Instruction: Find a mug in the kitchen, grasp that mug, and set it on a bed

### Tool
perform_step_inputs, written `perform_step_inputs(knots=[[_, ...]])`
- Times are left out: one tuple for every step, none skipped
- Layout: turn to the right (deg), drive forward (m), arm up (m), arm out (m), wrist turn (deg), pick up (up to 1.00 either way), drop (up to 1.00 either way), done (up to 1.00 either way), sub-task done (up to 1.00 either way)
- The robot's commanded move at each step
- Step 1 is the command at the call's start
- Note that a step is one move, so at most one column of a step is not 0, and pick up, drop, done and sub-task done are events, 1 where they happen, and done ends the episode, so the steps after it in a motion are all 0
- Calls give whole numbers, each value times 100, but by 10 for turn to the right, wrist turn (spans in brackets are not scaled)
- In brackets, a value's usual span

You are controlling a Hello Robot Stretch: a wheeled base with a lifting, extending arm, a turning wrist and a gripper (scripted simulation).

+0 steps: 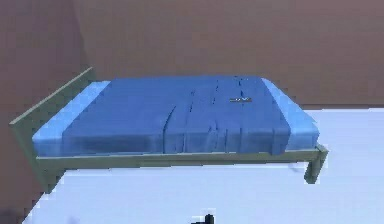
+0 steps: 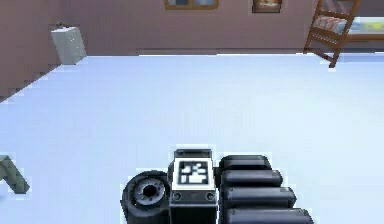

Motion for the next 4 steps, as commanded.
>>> perform_step_inputs(knots=[[0,55,0,0,0,0,0,0,0],[0,35,0,0,0,0,0,0,0],[-450,0,0,0,0,0,0,0,0],[-450,0,0,0,0,0,0,0,0]])
